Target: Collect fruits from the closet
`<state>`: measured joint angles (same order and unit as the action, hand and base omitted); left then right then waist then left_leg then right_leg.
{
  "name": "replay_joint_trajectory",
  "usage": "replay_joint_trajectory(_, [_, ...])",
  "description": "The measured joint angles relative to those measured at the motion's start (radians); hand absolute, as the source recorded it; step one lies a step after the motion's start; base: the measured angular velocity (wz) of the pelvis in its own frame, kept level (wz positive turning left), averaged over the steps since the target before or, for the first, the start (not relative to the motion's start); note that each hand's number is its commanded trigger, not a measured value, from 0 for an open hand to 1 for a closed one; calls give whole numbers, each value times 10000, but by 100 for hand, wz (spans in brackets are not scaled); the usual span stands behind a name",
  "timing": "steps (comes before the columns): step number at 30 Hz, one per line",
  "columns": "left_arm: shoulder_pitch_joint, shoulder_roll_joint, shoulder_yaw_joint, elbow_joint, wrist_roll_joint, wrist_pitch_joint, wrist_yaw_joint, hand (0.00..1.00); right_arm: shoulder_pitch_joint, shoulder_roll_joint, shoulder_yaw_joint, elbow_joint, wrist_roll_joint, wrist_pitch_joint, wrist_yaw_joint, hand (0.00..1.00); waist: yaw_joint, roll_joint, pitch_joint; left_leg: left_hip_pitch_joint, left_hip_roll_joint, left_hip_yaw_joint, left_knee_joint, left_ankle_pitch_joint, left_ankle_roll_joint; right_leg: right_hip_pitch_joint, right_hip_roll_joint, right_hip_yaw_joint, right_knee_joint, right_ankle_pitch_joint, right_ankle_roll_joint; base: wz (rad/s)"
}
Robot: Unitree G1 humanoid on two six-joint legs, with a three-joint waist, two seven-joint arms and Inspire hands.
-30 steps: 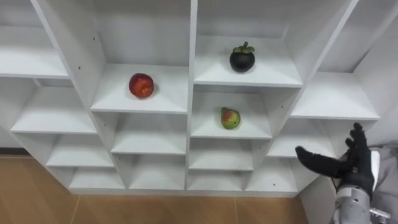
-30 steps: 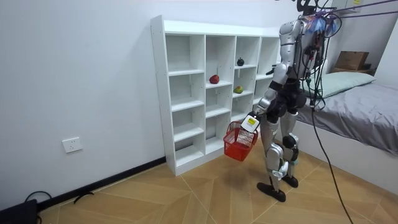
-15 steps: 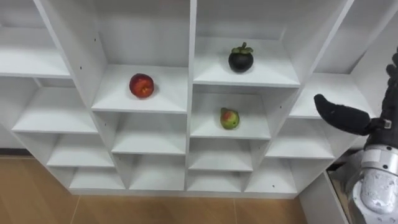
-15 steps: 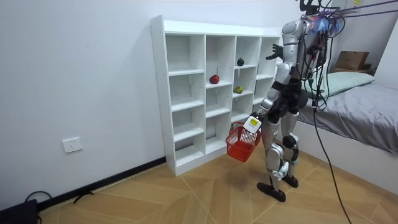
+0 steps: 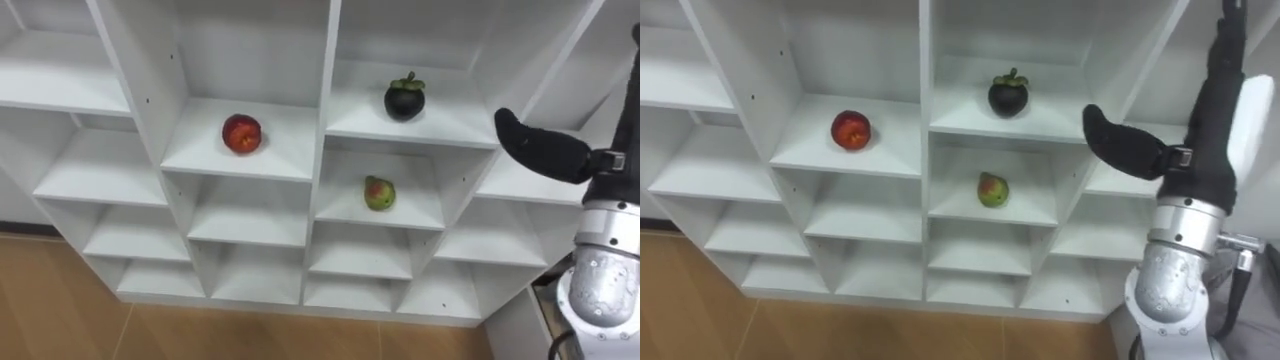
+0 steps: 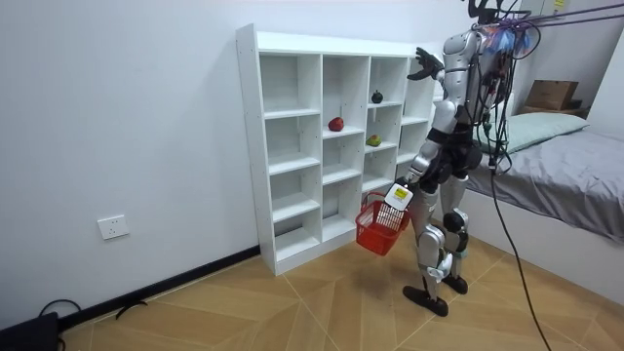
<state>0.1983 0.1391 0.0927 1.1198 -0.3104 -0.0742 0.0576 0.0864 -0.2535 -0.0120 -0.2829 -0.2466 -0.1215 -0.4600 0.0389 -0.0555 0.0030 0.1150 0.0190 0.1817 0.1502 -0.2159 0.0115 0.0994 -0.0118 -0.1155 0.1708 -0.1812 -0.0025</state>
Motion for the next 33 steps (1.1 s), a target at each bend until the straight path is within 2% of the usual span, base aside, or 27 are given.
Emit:
replay_joint_trajectory(8, [32, 32, -198, -9, 1, 4, 95, 100, -235, -1, 740, -52, 4, 13, 643, 0, 226, -5, -4, 14, -9, -137, 15, 1, 0, 74, -17, -121, -2, 0, 0, 4])
replay_joint_trajectory(17, [122, 40, -218, -3, -3, 2, 202, 100, -234, -2, 1233, 111, 12, 12, 1154, 0, 304, -22, 10, 2, -9, -285, 26, 3, -3, 158, -27, -259, -16, 0, 0, 5])
replay_joint_trajectory(27, [54, 46, -218, -11, 94, -8, 321, 100, -212, -2, 1514, 460, 195, 7, 1206, 0, 541, -59, 14, -26, -16, -326, 15, 2, -4, 151, -28, -282, -15, 1, 2, 1])
replay_joint_trajectory(33, [79, 57, -211, -10, 205, -8, 395, 100, -215, -8, 1510, 900, 198, -3, 907, 0, 516, -72, 9, -47, -27, -484, 92, 4, -3, 196, -50, -560, -21, 2, 2, 9])
